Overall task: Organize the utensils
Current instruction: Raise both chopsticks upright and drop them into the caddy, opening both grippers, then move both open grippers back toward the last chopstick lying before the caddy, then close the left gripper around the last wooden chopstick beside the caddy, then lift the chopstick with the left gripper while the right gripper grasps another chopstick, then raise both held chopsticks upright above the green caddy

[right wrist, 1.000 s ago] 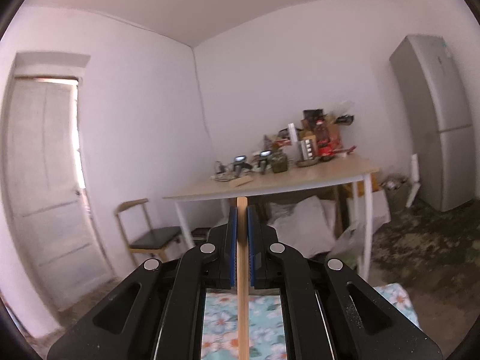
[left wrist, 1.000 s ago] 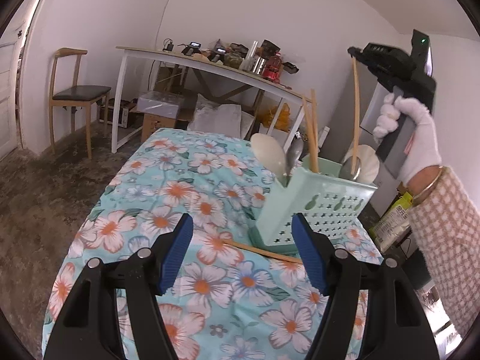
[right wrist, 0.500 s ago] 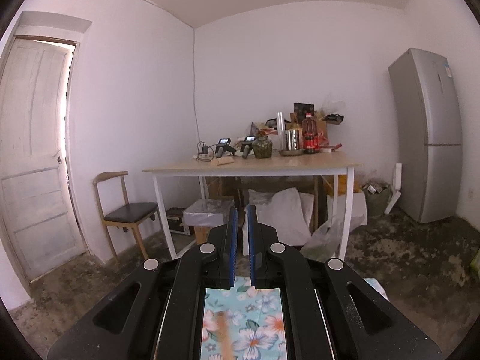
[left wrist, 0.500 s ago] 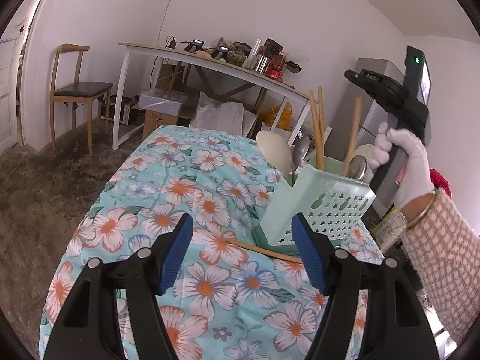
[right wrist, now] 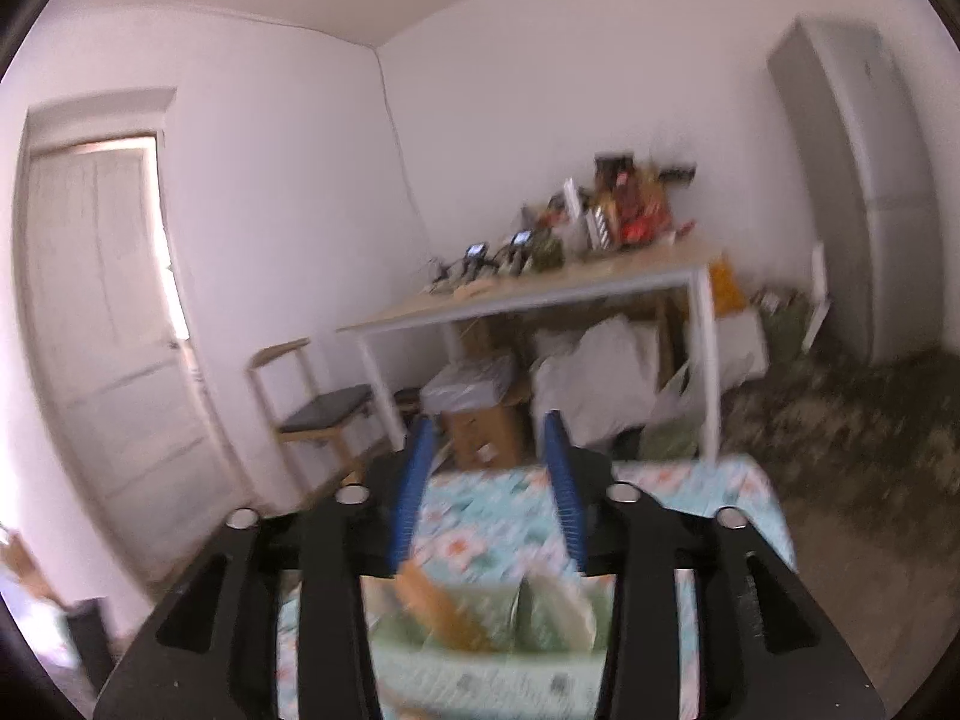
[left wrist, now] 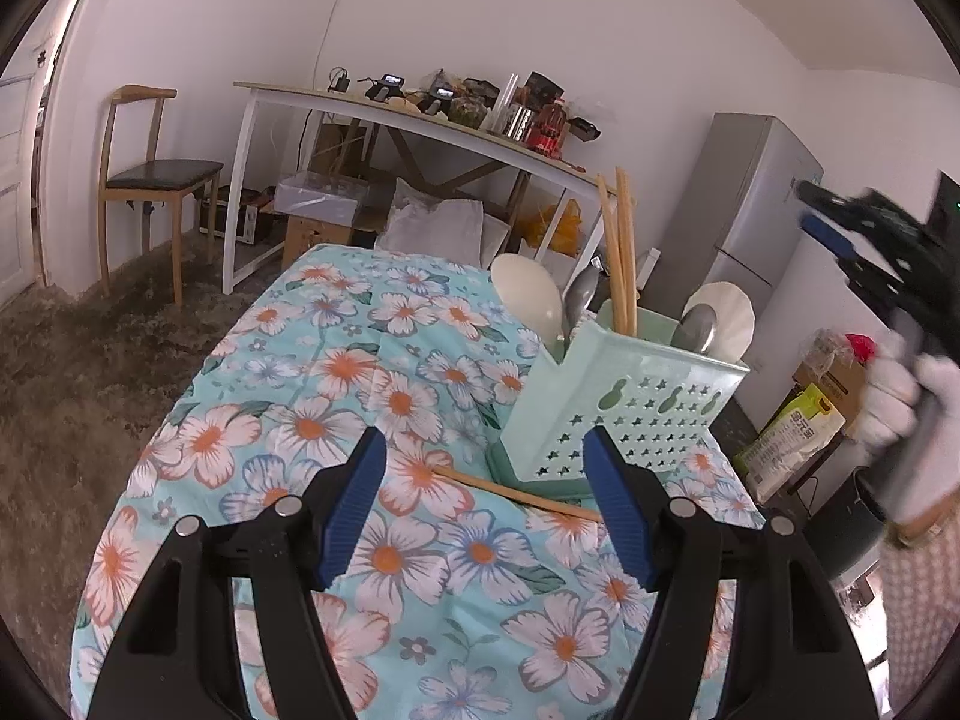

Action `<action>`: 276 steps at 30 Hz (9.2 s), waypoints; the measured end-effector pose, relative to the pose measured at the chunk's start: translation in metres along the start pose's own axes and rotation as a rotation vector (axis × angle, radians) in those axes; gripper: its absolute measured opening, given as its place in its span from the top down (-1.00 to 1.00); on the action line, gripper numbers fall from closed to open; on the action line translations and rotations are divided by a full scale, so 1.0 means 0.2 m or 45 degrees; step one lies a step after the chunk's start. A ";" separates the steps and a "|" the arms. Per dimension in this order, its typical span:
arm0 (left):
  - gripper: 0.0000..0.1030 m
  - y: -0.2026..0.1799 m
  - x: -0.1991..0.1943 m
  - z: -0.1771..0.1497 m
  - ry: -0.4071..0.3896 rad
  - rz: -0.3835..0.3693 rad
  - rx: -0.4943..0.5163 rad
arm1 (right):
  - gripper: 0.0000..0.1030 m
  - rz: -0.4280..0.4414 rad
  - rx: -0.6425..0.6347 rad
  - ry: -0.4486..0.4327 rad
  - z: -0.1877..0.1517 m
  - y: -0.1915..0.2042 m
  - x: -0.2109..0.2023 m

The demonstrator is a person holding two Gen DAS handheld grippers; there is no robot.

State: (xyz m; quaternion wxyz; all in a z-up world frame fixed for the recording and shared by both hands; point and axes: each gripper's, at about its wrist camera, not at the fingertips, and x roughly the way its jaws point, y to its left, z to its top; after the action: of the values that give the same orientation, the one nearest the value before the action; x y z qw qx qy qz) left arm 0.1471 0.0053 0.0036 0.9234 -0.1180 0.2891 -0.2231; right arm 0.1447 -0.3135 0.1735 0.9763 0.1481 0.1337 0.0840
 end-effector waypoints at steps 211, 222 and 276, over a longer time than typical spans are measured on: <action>0.87 -0.90 0.69 -0.41 0.471 -0.299 1.063 | -0.18 0.046 0.892 0.534 -1.05 -0.64 -0.31; 0.90 -0.69 0.33 -0.07 0.262 -0.271 0.717 | -0.02 0.159 1.331 0.609 -1.11 -0.69 0.00; 0.90 -0.42 -0.25 0.36 -0.125 -0.310 0.298 | 0.90 -0.238 0.636 0.267 -0.64 -0.39 -0.34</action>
State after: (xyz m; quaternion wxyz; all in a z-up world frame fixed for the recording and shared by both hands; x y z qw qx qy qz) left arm 0.1235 -0.0383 0.1147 0.9100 -0.0547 0.1992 -0.3594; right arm 0.0536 -0.3668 0.0474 0.8939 0.3615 0.2635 -0.0271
